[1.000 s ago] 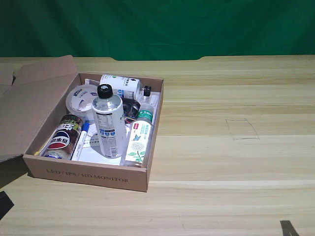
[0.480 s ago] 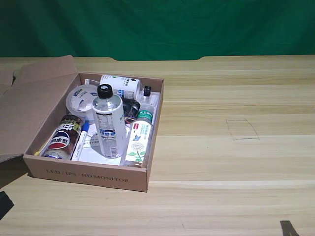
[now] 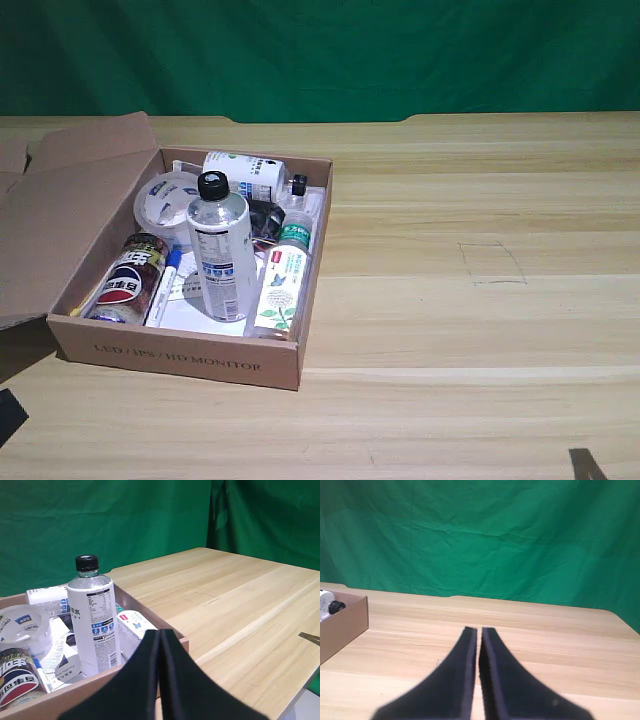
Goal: Place the white bottle into the box.
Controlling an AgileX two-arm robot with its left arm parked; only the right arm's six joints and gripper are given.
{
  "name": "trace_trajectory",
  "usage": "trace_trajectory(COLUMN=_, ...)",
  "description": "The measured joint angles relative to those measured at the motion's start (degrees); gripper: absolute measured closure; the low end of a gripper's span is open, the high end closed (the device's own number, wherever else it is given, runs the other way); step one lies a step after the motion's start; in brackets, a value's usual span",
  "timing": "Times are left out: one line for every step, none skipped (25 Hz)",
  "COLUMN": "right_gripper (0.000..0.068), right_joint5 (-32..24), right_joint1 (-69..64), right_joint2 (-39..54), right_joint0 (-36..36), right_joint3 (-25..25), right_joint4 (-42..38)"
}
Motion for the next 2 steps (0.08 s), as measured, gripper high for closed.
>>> trace_trajectory(right_gripper=0.0680, right_joint5=0.0, right_joint1=0.0, right_joint2=0.0, right_joint0=0.0, right_joint3=0.0, right_joint4=0.0)
trace_trajectory(right_gripper=0.0680, right_joint5=0.0, right_joint1=0.0, right_joint2=0.0, right_joint0=0.0, right_joint3=0.0, right_joint4=0.0)
